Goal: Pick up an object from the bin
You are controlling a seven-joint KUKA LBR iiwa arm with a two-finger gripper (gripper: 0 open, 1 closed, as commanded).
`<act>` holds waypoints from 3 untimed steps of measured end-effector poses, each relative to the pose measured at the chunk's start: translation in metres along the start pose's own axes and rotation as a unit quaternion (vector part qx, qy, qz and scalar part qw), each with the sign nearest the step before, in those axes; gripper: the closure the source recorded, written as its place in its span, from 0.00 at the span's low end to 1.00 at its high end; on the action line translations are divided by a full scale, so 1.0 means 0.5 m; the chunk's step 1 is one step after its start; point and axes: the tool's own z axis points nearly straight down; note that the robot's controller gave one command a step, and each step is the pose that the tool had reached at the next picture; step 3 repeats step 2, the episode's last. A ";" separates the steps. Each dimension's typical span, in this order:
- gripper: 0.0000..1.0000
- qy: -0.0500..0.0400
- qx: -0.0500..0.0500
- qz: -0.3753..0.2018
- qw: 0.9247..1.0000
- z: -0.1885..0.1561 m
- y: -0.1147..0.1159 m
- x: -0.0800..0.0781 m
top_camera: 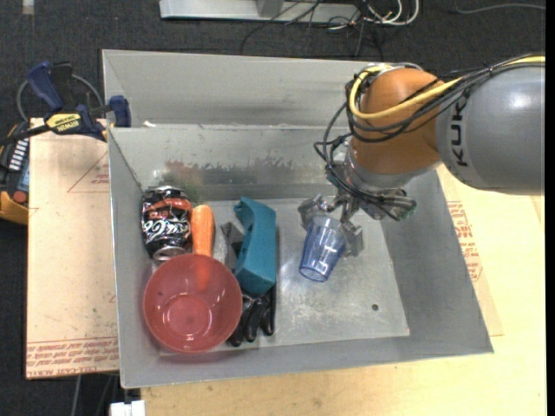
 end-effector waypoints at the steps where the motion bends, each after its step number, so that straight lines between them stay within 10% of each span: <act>1: 1.00 0.002 -0.002 0.000 1.000 -0.042 0.003 0.002; 3: 1.00 -0.001 0.001 0.001 1.000 -0.083 0.000 -0.001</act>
Offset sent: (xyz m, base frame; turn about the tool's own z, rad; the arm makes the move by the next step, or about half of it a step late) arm 0.0001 0.0000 0.0465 0.0000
